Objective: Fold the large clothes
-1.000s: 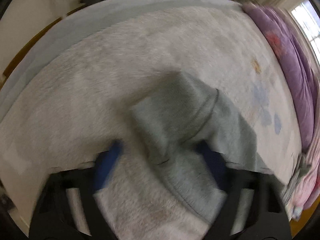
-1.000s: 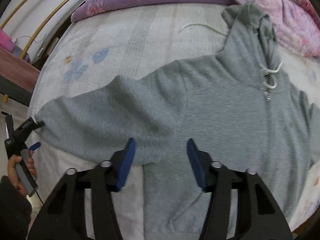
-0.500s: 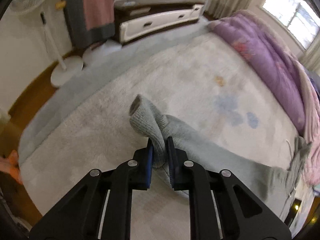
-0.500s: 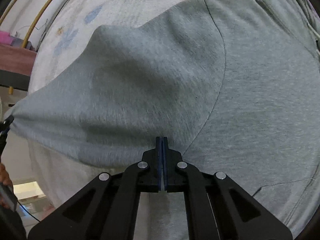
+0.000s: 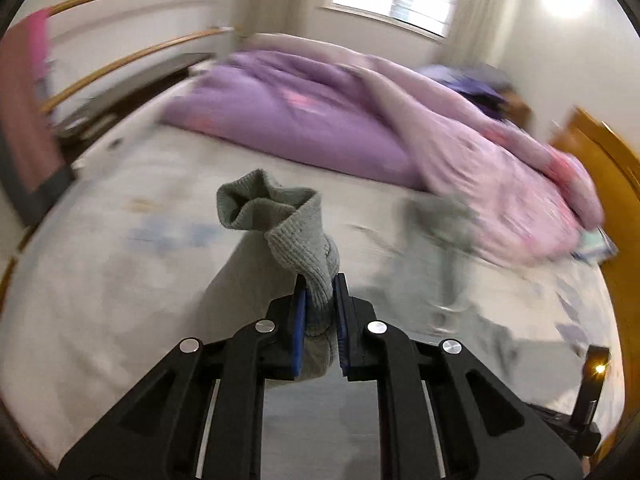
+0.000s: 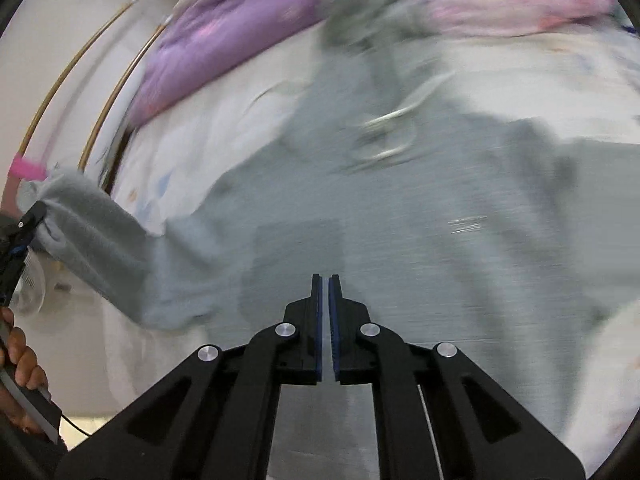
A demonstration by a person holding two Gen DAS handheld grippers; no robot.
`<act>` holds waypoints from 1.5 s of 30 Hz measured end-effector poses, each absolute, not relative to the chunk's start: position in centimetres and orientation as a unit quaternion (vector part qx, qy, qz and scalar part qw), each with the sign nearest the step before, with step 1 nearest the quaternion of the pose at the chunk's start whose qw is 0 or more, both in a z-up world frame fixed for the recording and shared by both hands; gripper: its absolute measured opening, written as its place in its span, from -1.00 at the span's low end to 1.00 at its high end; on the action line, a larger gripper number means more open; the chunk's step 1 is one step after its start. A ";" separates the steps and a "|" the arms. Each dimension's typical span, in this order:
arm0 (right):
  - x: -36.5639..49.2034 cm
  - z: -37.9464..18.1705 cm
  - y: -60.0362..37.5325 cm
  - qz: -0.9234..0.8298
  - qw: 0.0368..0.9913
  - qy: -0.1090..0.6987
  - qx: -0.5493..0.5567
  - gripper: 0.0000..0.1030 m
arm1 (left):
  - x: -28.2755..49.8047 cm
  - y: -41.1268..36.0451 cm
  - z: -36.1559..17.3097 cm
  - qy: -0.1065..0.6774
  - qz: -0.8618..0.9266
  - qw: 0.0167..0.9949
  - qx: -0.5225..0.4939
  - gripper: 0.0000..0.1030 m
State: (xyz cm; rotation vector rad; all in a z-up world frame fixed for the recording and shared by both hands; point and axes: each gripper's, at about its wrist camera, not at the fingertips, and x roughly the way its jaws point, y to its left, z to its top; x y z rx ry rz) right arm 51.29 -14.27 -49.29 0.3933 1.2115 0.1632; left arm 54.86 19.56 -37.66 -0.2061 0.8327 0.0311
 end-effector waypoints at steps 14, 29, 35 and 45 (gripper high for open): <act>45.1 -50.2 -45.2 -0.163 0.801 0.501 0.286 -0.89 | 55.7 -11.1 -53.7 0.528 -0.119 0.836 0.089 -0.74; 40.9 -57.3 -57.7 -0.269 0.715 0.443 0.469 -0.30 | 56.2 -10.9 -53.8 0.558 -0.134 0.819 0.012 0.41; 41.9 -59.3 -59.5 -0.269 0.692 0.398 0.539 -0.16 | 58.4 -5.2 -55.3 0.595 -0.039 0.803 -0.008 0.42; 44.6 -57.3 -59.8 -0.272 0.721 0.371 0.518 -0.90 | 59.5 -3.5 -61.9 0.660 -0.061 0.748 -0.015 0.41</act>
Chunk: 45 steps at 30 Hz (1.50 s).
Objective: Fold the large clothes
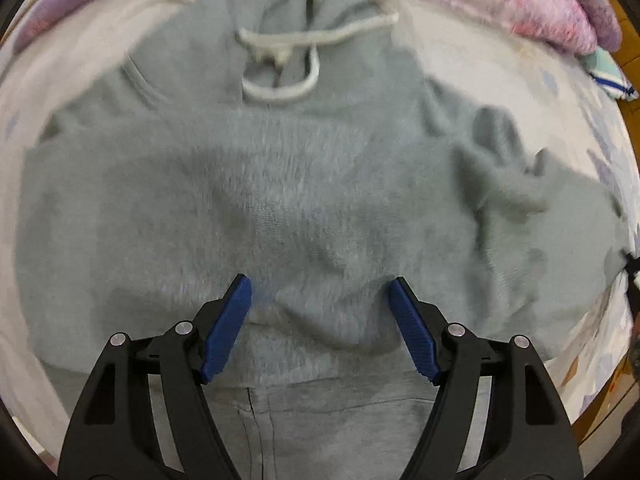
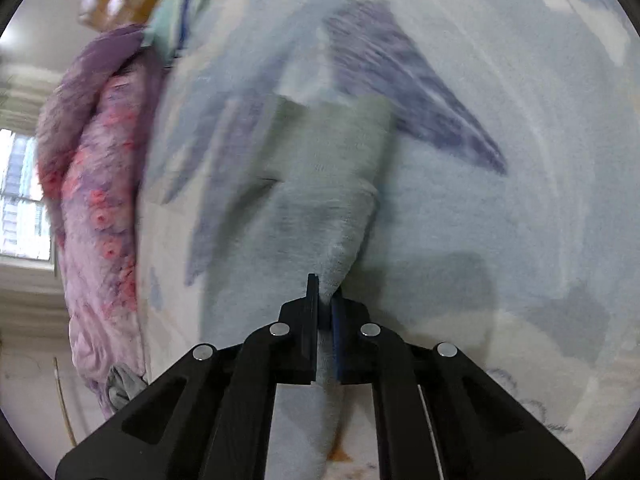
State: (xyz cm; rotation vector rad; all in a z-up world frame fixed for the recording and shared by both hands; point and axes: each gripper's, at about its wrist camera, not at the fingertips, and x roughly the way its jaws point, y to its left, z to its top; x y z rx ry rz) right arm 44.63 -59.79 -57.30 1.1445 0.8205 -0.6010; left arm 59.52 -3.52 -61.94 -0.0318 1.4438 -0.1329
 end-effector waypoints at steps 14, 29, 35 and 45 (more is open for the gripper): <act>53.8 -45.8 -30.6 0.107 0.855 0.450 0.233 -0.90 | 58.9 5.2 -56.0 0.615 -0.057 0.766 -0.177 0.45; 50.2 -53.3 -24.7 0.077 0.779 0.593 0.190 0.03 | 56.9 5.8 -58.1 0.640 -0.037 0.725 -0.254 0.56; 48.4 -53.1 -29.3 0.027 0.784 0.586 0.203 0.04 | 57.9 2.7 -60.7 0.647 -0.049 0.717 -0.257 0.53; 44.1 -52.6 -35.3 -0.074 0.790 0.558 0.242 0.06 | 58.6 4.2 -55.5 0.585 -0.075 0.772 -0.237 -0.86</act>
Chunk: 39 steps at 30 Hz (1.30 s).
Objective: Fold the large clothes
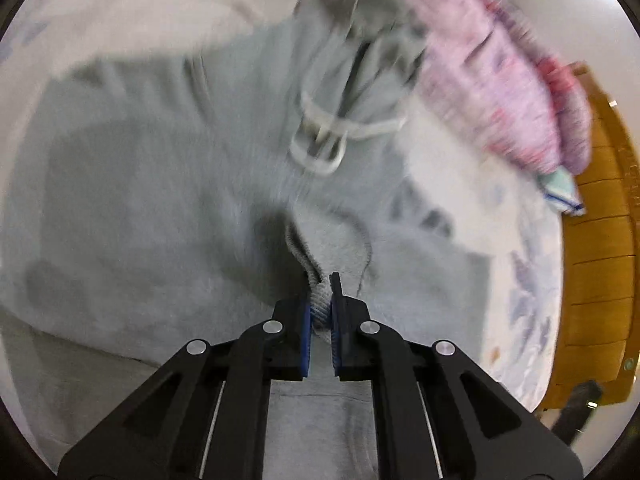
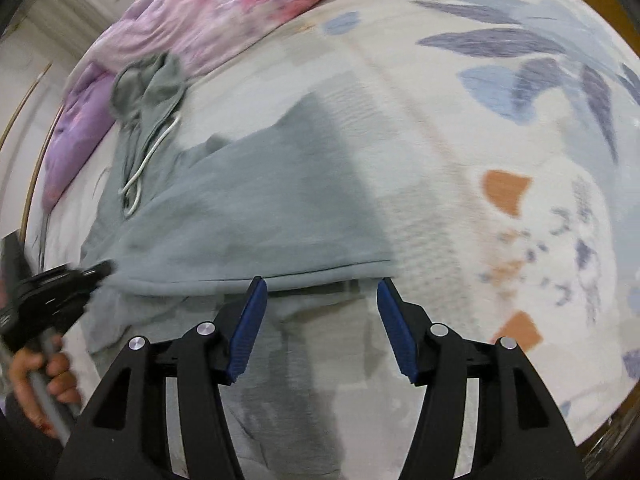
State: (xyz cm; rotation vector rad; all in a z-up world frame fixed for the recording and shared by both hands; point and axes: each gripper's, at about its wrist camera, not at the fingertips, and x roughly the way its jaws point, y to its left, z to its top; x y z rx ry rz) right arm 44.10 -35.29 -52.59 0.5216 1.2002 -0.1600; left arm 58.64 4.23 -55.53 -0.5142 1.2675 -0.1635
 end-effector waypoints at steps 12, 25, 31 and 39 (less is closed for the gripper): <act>47.9 -51.9 -28.0 0.030 0.793 0.542 0.277 -0.17 | 56.8 21.2 -50.0 0.515 -0.001 0.823 -0.242 -0.86; 52.5 -59.9 -24.9 -0.011 0.734 0.635 0.240 -0.21 | 57.6 24.7 -61.1 0.617 0.082 0.758 -0.198 -0.76; 53.3 -57.9 -24.8 -0.010 0.727 0.644 0.238 -0.13 | 57.8 26.3 -59.6 0.617 0.098 0.748 -0.224 -0.39; 60.7 -51.1 -24.0 0.043 0.781 0.586 0.213 -0.07 | 62.5 22.0 -51.4 0.561 -0.008 0.810 -0.173 -0.02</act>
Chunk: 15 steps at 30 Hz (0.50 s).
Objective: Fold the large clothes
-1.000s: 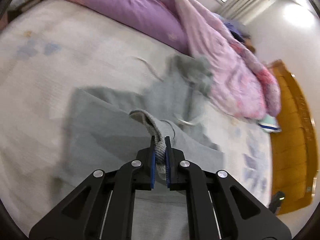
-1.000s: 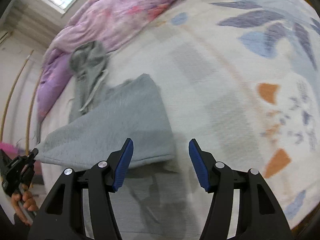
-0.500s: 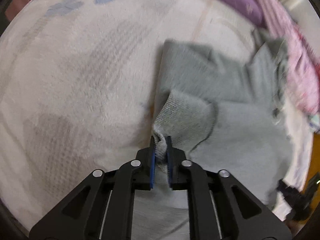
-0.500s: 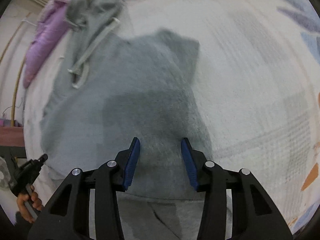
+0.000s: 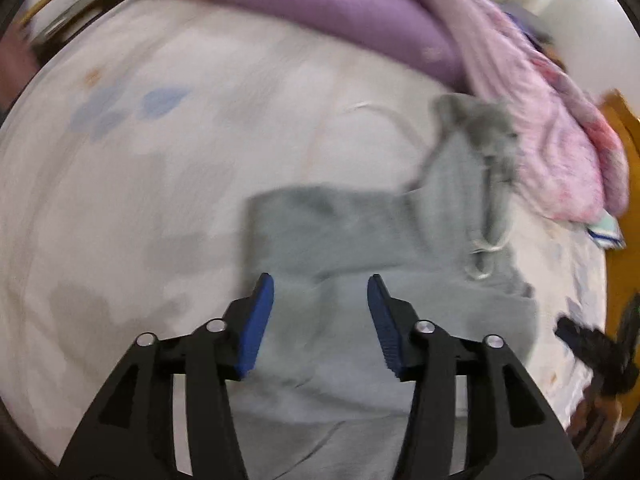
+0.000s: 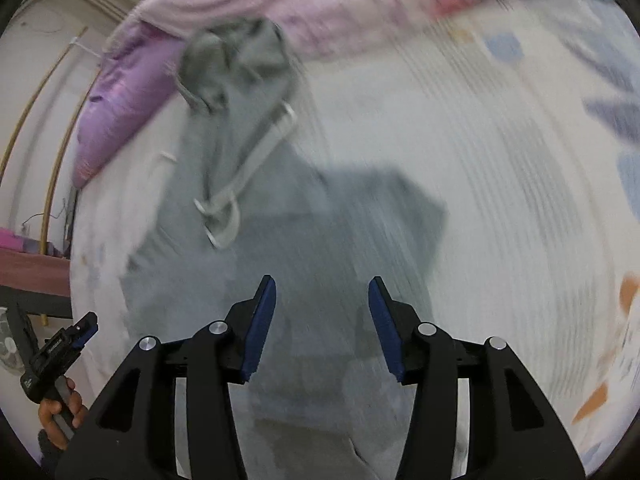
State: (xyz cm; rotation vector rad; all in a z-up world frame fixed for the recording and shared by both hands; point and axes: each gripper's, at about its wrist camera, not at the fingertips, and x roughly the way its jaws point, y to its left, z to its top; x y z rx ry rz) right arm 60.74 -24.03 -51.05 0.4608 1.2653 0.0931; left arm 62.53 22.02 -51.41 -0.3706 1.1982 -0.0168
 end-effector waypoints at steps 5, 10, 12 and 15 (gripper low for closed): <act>67.5 -52.8 -21.6 0.074 0.764 0.590 0.250 -0.07 | 68.8 16.1 -51.7 0.569 -0.086 0.799 -0.174 0.22; 72.4 -56.2 -20.9 0.082 0.741 0.593 0.304 -0.07 | 74.4 11.2 -54.4 0.591 -0.110 0.784 -0.155 0.22; 74.0 -57.3 -20.9 0.072 0.737 0.594 0.315 -0.07 | 76.0 9.6 -55.4 0.594 -0.120 0.782 -0.147 0.22; 75.7 -59.2 -21.4 0.052 0.719 0.604 0.340 -0.05 | 77.7 8.2 -56.5 0.600 -0.123 0.777 -0.145 0.22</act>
